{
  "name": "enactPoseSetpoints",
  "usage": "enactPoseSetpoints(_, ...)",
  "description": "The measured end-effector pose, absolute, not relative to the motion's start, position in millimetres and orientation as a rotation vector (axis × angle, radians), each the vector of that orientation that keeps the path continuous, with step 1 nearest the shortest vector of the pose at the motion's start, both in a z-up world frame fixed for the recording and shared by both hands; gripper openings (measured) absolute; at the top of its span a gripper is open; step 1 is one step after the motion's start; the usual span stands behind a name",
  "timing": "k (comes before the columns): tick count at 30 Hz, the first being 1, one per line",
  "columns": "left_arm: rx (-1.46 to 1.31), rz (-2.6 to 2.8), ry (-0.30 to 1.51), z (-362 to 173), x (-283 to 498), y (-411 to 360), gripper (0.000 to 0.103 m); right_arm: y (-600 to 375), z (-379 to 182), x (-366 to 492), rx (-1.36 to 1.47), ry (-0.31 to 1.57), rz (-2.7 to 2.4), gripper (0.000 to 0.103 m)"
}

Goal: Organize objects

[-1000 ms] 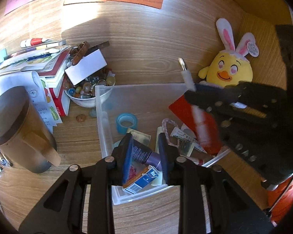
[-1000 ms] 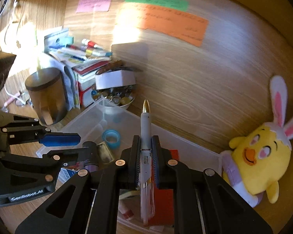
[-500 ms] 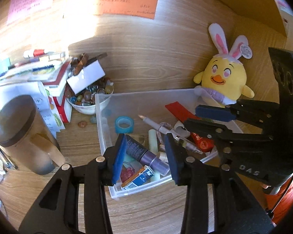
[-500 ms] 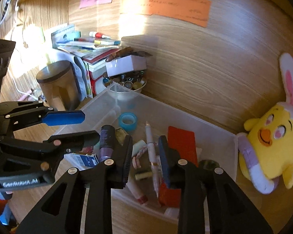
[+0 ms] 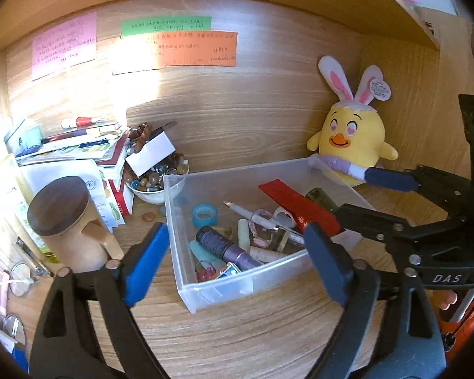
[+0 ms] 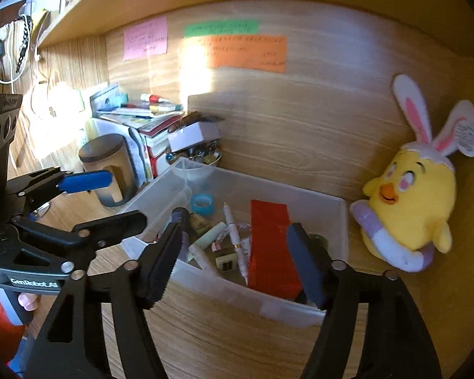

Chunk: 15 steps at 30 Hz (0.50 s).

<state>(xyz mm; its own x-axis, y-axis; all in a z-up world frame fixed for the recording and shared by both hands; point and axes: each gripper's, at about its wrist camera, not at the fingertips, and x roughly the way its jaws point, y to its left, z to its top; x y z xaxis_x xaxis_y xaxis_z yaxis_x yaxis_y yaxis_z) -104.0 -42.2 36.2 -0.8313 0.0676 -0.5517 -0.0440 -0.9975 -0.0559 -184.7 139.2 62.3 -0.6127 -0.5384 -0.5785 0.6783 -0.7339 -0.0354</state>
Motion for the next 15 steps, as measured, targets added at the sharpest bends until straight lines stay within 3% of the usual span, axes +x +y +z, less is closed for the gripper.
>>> enactPoseSetpoints(4, -0.887, 2.958, -0.042, 32, -95, -37, 0.095, 150, 59, -174, 0.699, 0.311, -2.345, 0.08)
enactPoseSetpoints(15, -0.888, 2.945, -0.064, 22, -73, -28, 0.098, 171, 43, -159, 0.737, 0.273, -2.373, 0.084)
